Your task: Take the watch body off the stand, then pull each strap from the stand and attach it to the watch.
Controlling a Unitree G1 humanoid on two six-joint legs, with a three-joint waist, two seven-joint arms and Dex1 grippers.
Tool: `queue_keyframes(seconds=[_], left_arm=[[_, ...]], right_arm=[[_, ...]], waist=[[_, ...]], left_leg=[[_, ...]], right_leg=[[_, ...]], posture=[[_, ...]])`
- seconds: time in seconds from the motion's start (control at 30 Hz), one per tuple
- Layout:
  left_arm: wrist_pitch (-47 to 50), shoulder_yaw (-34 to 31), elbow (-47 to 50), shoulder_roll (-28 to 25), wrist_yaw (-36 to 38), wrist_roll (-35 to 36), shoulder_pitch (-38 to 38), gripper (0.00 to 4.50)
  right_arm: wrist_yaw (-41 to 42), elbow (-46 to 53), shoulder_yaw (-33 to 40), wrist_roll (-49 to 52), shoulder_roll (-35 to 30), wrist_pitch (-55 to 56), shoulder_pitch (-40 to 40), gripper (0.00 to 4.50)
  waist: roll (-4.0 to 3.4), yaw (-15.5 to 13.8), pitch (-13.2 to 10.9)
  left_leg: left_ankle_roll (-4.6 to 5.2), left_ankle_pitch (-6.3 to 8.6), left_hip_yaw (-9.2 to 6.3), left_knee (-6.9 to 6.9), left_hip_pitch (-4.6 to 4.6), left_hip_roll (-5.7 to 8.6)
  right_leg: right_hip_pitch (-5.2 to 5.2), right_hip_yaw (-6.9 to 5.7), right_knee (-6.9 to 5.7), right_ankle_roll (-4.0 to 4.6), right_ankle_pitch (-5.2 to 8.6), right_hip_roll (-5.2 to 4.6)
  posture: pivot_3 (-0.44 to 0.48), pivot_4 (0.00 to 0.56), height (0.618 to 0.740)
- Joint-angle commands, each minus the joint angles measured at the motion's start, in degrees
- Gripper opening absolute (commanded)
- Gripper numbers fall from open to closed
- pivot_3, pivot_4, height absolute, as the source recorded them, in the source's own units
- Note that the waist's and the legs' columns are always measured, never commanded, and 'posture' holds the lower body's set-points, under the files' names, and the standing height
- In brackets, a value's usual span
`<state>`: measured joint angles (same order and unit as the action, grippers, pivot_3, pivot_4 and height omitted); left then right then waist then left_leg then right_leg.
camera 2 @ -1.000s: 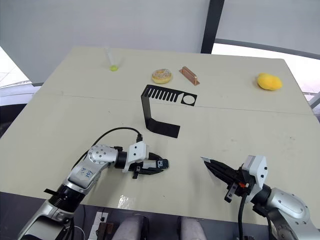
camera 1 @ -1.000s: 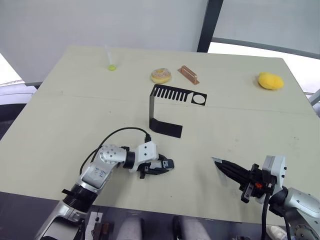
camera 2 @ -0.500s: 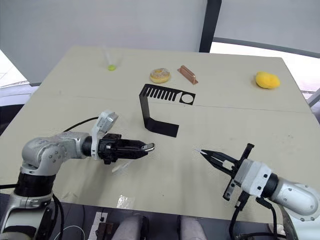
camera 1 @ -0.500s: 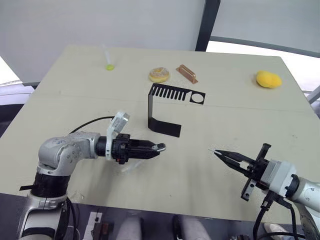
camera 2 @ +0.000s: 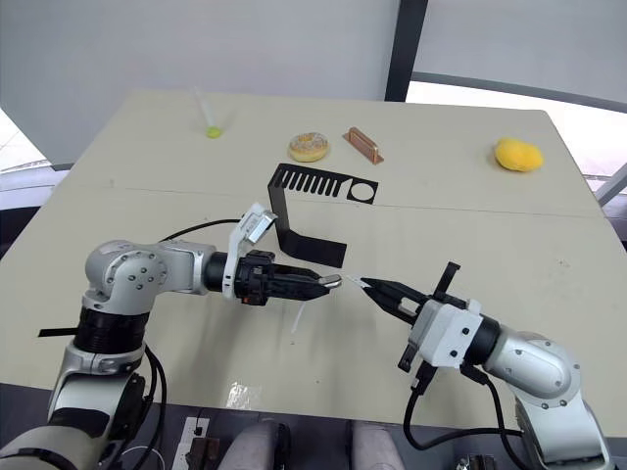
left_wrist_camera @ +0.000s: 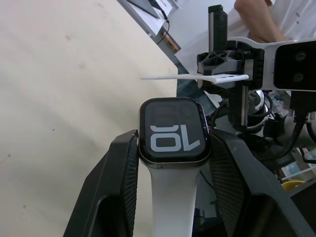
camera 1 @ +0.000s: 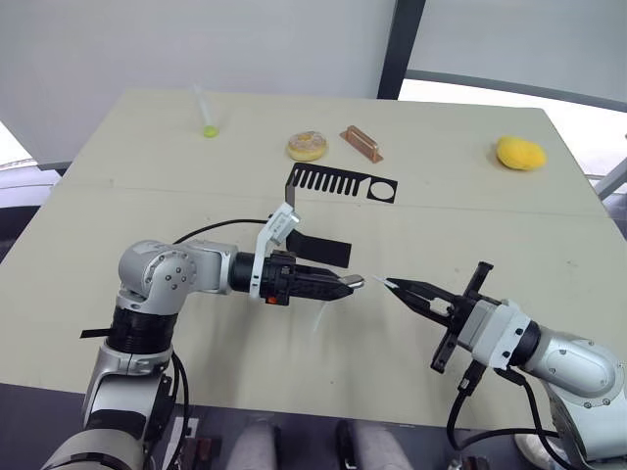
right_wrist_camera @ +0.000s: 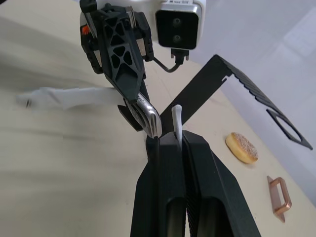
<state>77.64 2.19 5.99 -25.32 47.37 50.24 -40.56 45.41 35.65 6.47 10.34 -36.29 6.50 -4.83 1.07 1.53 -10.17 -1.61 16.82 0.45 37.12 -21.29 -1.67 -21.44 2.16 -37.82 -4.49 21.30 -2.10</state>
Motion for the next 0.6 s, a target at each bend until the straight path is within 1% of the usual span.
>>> queue_keyframes(seconds=[0.03,0.6], left_arm=[[-1.1,-0.6,0.9,0.9,-0.8,0.4,-1.6,1.58],[-0.2,-0.6,0.6,0.9,-1.2,1.3,-1.6,1.58]], right_arm=[[-0.1,0.6,0.0,0.5,-0.5,1.7,0.7,0.00],[-0.1,-0.7,-1.1,-0.6,-1.8,4.1,-0.6,0.00]], waist=[[0.00,0.0,0.0],[0.00,0.0,0.0]], left_leg=[[0.00,0.00,0.00,-0.01,0.00,0.00],[0.00,0.00,0.02,-0.01,0.01,-0.01]], right_leg=[[0.00,0.00,0.00,0.00,0.00,0.00],[0.00,0.01,0.00,0.00,0.00,0.01]], posture=[[0.000,0.150,0.740],[0.000,0.150,0.740]])
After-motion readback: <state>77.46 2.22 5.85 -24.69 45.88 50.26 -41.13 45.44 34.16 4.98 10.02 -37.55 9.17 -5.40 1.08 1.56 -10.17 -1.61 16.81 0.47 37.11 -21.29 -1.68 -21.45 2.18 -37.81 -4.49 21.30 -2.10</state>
